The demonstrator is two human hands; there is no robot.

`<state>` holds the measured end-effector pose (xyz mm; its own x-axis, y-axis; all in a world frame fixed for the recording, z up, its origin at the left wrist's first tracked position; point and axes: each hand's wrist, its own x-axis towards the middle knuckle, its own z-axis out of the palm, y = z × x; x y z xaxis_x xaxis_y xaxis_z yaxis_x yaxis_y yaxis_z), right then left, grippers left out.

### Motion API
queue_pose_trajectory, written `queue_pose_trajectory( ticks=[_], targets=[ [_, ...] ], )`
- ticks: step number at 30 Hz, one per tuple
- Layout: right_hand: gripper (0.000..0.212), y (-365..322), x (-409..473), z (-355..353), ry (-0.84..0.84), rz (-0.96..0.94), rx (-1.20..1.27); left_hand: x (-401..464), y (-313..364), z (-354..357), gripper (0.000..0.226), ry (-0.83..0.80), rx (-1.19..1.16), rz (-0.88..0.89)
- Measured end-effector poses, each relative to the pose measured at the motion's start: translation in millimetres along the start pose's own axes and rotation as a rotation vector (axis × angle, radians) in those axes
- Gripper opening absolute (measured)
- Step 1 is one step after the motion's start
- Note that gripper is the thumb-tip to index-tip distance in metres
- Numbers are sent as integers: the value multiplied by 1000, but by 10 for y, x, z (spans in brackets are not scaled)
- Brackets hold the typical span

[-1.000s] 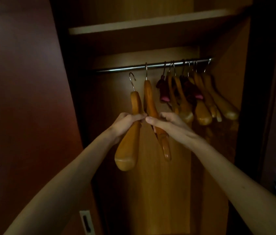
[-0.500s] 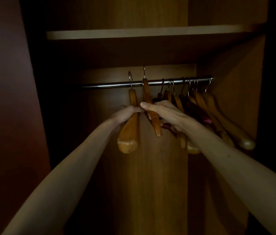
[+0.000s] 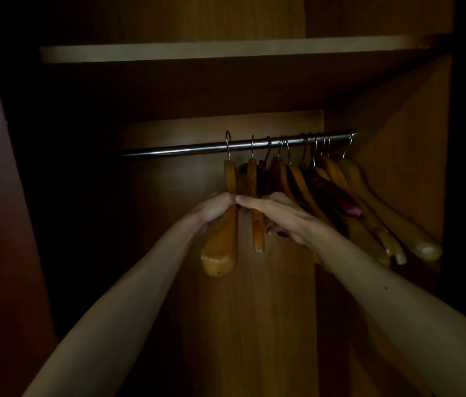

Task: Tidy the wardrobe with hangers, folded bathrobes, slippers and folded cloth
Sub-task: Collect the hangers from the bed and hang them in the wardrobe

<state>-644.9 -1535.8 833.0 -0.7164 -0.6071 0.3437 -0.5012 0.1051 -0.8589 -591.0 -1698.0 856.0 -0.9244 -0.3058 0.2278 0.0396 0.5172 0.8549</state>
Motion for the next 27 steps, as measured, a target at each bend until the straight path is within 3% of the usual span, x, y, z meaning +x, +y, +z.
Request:
queue_pose_trajectory(
  ticks=[4,11,14,18,20,24,27],
  targets=[
    [50,34,-7,-17,12,19,10,66,-12,103,29,11,32,14],
    [35,81,-16,-46,93,54,103,86,139,205,18,-73,97,29],
    [38,151,-11,-11,169,121,129,77,193,237,29,-92,159,-17],
    [23,175,-43,40,262,157,165,94,209,283,34,-77,209,-30],
    [23,154,-66,69,278,176,192,105,179,302,28,-63,199,-35],
    [48,115,-116,120,325,205,199,47,79,339,22,-79,97,-26],
    [31,125,-232,157,309,181,169,-9,-21,373,24,-19,36,-8]
  ],
)
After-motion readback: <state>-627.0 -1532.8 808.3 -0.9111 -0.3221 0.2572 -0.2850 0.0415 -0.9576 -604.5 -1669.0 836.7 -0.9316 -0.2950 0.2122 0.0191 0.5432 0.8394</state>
